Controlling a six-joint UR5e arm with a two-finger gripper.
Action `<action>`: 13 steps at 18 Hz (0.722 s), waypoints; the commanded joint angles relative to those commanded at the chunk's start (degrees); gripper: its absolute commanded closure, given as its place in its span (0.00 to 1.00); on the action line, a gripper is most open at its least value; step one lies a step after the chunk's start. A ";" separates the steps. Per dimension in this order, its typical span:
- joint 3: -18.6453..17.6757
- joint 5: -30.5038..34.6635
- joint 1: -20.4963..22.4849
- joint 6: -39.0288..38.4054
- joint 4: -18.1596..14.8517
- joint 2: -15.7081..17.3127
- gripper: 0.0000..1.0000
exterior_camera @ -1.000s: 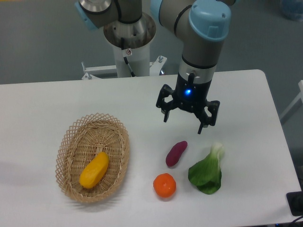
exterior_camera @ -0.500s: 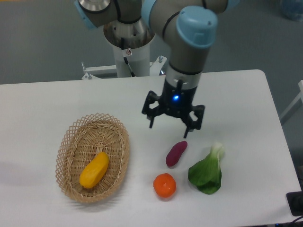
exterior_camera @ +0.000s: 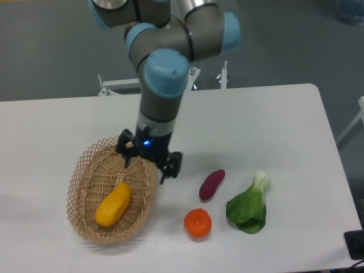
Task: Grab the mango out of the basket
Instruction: 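Move the open gripper over the basket and lower it onto the yellow mango, then close the gripper around the yellow mango inside the basket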
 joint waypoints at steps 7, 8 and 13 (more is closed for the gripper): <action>0.53 4.04 -4.66 -4.65 5.79 -5.37 0.00; 0.01 4.13 -4.93 -5.19 7.20 -5.63 0.00; -0.35 5.45 -5.02 -5.28 8.71 -7.13 0.00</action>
